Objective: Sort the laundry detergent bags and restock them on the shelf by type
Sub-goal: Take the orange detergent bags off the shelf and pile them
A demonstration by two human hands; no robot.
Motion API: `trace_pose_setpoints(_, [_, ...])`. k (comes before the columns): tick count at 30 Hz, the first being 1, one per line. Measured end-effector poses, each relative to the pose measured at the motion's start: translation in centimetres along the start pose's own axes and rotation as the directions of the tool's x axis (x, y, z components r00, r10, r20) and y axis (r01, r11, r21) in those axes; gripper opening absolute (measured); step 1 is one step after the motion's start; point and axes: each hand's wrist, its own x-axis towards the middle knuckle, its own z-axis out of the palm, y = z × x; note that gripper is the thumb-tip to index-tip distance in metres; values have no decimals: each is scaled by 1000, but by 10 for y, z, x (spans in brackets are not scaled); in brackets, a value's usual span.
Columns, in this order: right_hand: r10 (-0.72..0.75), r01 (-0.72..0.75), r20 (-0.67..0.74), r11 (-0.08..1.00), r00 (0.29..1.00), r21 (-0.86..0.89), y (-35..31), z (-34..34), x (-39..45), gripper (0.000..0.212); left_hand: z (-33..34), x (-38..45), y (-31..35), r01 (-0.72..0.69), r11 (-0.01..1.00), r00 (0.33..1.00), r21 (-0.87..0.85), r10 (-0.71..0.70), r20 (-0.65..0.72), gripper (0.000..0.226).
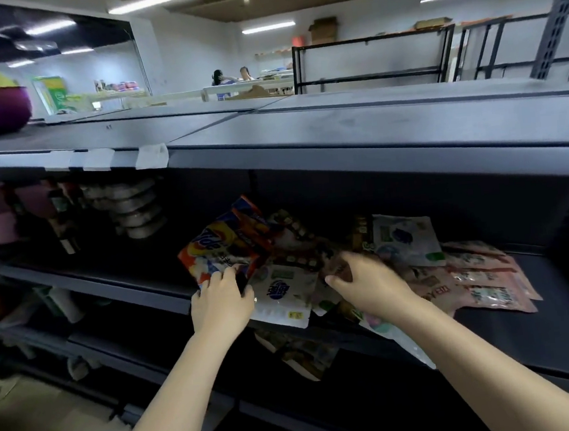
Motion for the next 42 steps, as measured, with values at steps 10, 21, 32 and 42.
trace_pose_setpoints(10, [132,-139,58,979,990,152,-20,45,70,51,65,102,-37,-52,995,997,-89,46,-69,90])
trace_pose_setpoints(21, [190,-188,9,964,982,189,-70,104,152,42,64,171,-114,-118,894,990,-431,141,23,66])
trace_pose_setpoints(32, [368,-246,-59,722,928,647,-61,188,253,113,60,195,-162,-194,837,970,-512,242,29,58])
trace_pose_setpoints(42, [430,-119,-316,729,846,674,-137,131,196,38,60,182,-164,-266,753,961,-602,156,-229,42])
